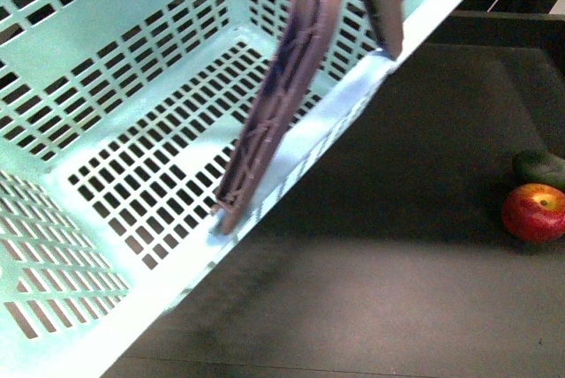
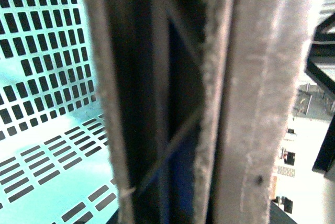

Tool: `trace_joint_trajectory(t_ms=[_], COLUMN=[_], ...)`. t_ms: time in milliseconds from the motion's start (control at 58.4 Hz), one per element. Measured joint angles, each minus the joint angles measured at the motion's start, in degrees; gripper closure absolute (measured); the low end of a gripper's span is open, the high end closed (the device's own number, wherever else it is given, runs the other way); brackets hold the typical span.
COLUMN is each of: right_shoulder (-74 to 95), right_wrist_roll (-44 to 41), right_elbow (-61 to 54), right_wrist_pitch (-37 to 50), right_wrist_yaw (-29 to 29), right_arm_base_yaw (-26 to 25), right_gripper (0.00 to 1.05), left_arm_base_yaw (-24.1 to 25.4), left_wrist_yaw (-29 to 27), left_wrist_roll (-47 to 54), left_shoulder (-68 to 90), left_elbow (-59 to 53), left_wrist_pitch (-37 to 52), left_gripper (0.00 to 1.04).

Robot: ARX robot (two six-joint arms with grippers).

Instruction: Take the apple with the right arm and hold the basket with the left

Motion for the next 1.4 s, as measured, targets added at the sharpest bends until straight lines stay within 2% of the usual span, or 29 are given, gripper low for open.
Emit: trace_joint_trajectory(t_ms=[359,856,924,958,1044,1181,1283,1403], right_shoulder=[0.0,0.1,8.3,11.7,17.4,25.8,40.4,57.2], right_wrist_roll=[0.0,0.0,1.7,1.8,1.7,-0.2,-4.4,-8.2], right_elbow=[0.0,0.0,5.3,6.7,7.4,7.4,7.5,8.6], right_wrist_pitch=[0.0,0.0,-13.6,-16.7,-17.7,-10.4,3.6,18.1], right_wrist_yaw=[0.0,0.1,13.9,16.5,16.7,10.7,6.0,4.4], right_arm_base_yaw=[0.0,0.1,2.2,1.3,-1.9,-8.6,-13.3,-15.7], right_gripper=[0.09,0.09,0.09,0.09,0.09,0.09,0.09,0.09], left_arm_base_yaw=[-10.0,-11.0,-11.0,-11.0,-11.0,-11.0,-11.0,-11.0], left_wrist_yaw=[0.7,1.3,1.3,1.3,1.3,1.2,1.3,1.3], left_wrist_roll=[0.1,2.6,2.7,2.6,2.7,2.7,2.7,2.7], left_shoulder=[0.0,0.0,0.0,0.0,0.0,0.0,0.0,0.0], left_elbow=[2.2,2.3,2.3,2.3,2.3,2.3,2.3,2.3], left_wrist_pitch=[0.4,2.1,2.1,2.1,2.1,2.1,2.2,2.2], left_gripper=[0.89,0.89,0.89,0.89,0.89,0.89,0.89,0.89])
